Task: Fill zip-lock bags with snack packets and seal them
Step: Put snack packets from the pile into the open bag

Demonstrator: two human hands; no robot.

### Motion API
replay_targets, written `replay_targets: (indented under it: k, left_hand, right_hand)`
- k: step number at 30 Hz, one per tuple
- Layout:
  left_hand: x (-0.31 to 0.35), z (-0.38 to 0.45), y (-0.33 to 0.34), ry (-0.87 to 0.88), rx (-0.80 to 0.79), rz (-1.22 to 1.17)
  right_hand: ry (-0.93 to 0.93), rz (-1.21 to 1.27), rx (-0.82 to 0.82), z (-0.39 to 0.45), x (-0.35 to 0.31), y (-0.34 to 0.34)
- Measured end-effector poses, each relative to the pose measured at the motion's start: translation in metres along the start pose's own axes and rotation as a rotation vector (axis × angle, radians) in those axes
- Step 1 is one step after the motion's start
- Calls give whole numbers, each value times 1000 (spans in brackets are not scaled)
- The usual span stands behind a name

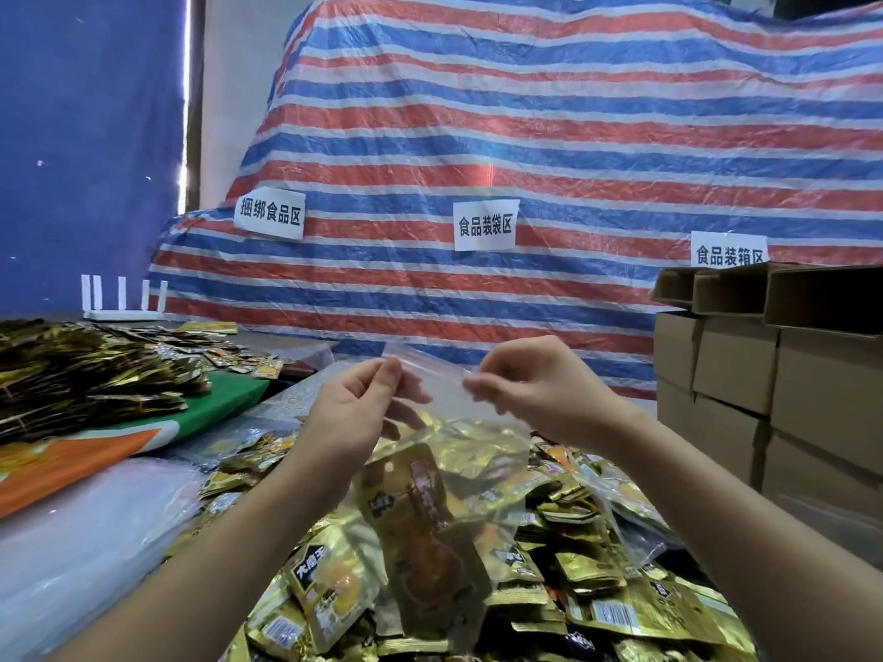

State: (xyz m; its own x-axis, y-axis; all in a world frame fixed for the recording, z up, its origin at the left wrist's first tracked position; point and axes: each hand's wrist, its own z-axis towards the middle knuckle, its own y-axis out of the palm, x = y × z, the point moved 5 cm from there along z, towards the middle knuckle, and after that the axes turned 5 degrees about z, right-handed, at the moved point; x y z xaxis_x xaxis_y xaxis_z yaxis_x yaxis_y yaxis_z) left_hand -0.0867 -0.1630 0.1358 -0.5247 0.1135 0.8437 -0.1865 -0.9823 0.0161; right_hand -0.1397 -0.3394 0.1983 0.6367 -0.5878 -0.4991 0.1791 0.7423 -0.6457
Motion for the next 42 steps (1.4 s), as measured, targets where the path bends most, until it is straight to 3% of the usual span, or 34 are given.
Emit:
replay_targets:
  k: [3, 5, 7, 11, 14, 18, 26, 32, 36, 39, 42]
  left_hand:
    - [3, 1, -2, 34, 28, 54]
    - [2, 1, -6, 42, 35, 84]
    - [1, 2, -10, 45, 39, 100]
    - [1, 3, -14, 48, 49, 97]
    - [1, 2, -13, 53, 48, 86]
    - [1, 2, -10, 51, 37, 84]
    - [3, -1, -9, 51, 20, 75]
    - [0, -1, -8, 37, 26, 71]
    - [0, 0, -7, 28, 23, 55]
    - [-1, 2, -2, 21, 25, 57]
    - [1, 5, 5, 16, 22, 45]
  right_hand:
    - [197, 484, 185, 5, 35, -12]
    - [317, 553, 273, 7, 63, -15]
    - [408, 313, 215, 6, 90, -9]
    - [465, -381, -272, -11, 142, 22]
    - [517, -575, -488, -27, 174, 45]
    - [350, -705, -570, -24, 201, 69]
    - [264, -910, -664, -15, 220, 73]
    - [169, -977, -458, -22, 192, 47]
    - [297, -798, -306, -25, 171, 17]
    - [404, -491, -29, -17, 161, -16]
    - [400, -88, 361, -9, 144, -50]
